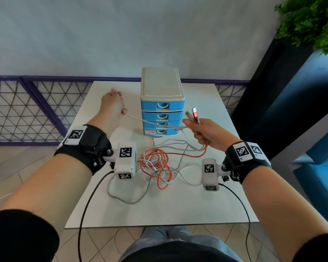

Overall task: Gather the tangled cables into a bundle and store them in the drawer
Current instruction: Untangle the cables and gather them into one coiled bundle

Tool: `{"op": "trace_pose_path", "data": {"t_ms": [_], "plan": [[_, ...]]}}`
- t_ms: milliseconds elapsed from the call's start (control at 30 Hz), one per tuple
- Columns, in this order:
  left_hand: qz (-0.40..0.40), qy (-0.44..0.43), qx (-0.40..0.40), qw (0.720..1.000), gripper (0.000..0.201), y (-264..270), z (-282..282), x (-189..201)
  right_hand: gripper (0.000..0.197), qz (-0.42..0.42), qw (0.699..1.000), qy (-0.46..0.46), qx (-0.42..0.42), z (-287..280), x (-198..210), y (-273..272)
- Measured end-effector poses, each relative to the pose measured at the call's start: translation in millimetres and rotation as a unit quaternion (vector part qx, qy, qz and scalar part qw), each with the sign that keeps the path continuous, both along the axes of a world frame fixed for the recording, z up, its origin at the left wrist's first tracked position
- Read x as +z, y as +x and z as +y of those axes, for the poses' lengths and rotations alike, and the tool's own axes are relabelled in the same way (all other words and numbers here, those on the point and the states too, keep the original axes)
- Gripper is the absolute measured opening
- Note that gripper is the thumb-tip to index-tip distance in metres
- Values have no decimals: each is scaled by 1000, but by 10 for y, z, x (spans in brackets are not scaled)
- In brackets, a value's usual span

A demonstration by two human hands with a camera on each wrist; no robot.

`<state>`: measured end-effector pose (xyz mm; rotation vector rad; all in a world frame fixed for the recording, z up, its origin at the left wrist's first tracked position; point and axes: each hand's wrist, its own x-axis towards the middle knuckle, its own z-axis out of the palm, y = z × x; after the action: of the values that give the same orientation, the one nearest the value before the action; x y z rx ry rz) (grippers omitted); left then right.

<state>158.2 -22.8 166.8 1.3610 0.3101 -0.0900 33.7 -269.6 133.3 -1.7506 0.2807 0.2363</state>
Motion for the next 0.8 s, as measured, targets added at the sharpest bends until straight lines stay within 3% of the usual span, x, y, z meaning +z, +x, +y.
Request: {"op": "trace_pose_path", "data": {"t_ms": [67, 167, 300, 400, 500, 633, 733, 800], "plan": [[-49, 87, 43, 994, 38, 85, 132, 87, 31, 7, 1000, 13, -2, -53, 11, -12], [-84, 116, 60, 988, 36, 172, 275, 211, 31, -4, 997, 58, -49, -91, 20, 9], [-138, 121, -108, 977, 32, -168, 4, 259, 27, -61, 976, 181, -107, 120, 119, 68], [-134, 106, -255, 952, 33, -381, -242, 149, 24, -104, 962, 239, -83, 354, 207, 107], [-116, 113, -335, 928, 41, -481, -414, 80, 26, -139, 963, 222, -62, 574, 251, 149], [-129, 107, -291, 942, 56, -556, -513, 54, 30, -171, 966, 185, -59, 738, 318, 139], [-118, 95, -291, 945, 31, -563, -524, 31, 32, -169, 971, 163, -35, 802, 345, 139], [-111, 90, -316, 938, 26, -586, -506, 38, 32, -163, 975, 147, -18, 825, 345, 147]]}}
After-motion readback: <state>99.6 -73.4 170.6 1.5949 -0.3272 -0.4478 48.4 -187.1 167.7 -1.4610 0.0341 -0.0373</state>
